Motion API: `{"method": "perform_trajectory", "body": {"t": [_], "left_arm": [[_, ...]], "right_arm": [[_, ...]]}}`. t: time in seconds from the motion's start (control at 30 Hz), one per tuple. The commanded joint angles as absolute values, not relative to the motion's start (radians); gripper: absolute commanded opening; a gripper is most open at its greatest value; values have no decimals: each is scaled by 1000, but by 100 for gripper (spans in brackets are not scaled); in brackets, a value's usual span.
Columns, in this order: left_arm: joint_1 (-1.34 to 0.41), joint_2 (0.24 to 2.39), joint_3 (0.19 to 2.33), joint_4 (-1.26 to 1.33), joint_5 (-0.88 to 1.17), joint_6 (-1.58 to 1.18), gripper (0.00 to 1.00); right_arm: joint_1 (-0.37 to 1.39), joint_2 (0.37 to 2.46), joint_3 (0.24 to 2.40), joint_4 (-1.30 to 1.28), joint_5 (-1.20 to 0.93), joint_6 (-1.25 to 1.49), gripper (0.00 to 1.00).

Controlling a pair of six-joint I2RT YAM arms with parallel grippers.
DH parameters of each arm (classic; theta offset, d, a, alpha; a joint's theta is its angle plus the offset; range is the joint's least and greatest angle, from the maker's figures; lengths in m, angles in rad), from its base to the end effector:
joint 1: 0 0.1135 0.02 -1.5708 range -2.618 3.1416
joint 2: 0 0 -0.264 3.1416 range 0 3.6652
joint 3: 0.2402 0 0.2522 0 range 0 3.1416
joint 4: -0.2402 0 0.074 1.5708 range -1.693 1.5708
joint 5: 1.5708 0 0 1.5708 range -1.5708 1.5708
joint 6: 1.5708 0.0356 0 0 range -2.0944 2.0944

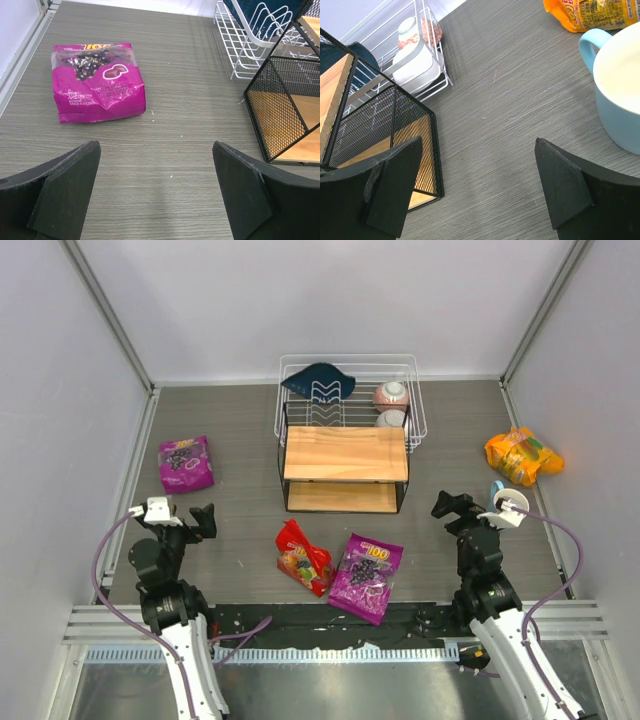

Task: Place and organize the candy bags onto the shelf

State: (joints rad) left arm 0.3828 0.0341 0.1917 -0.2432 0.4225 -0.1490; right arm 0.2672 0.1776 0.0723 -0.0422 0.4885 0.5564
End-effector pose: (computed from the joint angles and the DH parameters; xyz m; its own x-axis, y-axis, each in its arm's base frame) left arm 0.0933 0.0218 0.2111 -0.0841 -0.1798 -0.9801 0.0261 0.9828 -0.1826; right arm 0.1147 0.0141 0.1786 -0.0070 0.4816 -0.8764 0.2571 0.8478 0.4638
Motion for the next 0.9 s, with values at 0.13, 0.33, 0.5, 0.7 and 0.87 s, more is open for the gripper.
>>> {"method": "perform_trajectory", "body": {"t": [0.13, 0.33, 0.5, 0.7, 0.87], "left_arm": [[390, 12, 187, -212, 394, -150, 100], [390, 12, 181, -212, 390, -152, 100], [390, 12, 178, -215, 388, -152, 100], [391, -28, 153, -207, 348, -163, 100], [390, -3, 189, -199, 341, -158, 100]], "right_arm": [[272, 184, 83, -23, 508, 569, 100], [272, 192, 81, -18, 508, 569, 100], [272, 195, 84, -18, 511, 569, 100], [272, 199, 90, -29, 531, 577, 100], [270, 212, 115, -35, 578, 598, 100]]}}
